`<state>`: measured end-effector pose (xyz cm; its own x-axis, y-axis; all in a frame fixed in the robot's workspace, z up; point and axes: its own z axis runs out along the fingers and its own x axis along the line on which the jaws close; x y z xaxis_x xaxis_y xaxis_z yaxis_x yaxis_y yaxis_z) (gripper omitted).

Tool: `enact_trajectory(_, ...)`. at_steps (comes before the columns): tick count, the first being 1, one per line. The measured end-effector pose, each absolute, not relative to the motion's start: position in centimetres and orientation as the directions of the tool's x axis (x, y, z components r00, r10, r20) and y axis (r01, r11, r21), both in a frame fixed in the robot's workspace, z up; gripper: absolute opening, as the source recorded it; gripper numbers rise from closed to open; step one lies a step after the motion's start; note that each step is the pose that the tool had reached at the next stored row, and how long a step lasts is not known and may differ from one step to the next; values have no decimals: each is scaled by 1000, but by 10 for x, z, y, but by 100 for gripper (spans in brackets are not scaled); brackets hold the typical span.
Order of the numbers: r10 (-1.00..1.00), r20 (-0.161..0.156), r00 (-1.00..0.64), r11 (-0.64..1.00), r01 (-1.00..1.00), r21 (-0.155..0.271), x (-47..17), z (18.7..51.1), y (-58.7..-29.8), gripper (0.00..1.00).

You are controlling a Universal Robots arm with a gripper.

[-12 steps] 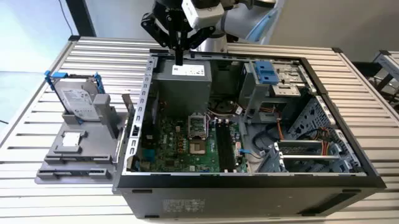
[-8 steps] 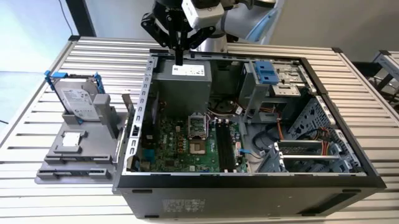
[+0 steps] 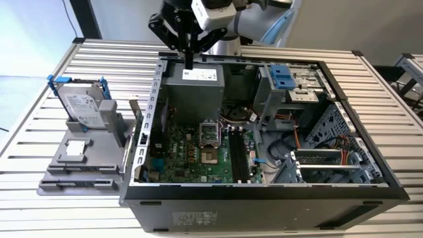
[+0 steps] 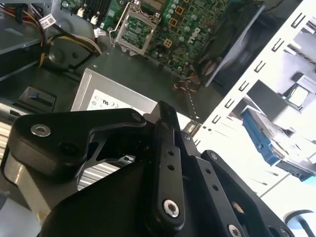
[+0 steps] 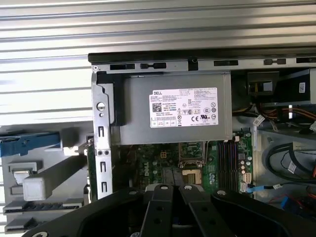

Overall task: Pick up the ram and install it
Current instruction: 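Reach for the ram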

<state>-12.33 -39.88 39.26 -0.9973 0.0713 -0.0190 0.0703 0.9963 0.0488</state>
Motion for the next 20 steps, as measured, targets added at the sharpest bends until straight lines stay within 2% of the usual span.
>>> enact_trajectory(20, 71, -19, -997, 996, 70, 49, -154, 393, -399, 0)
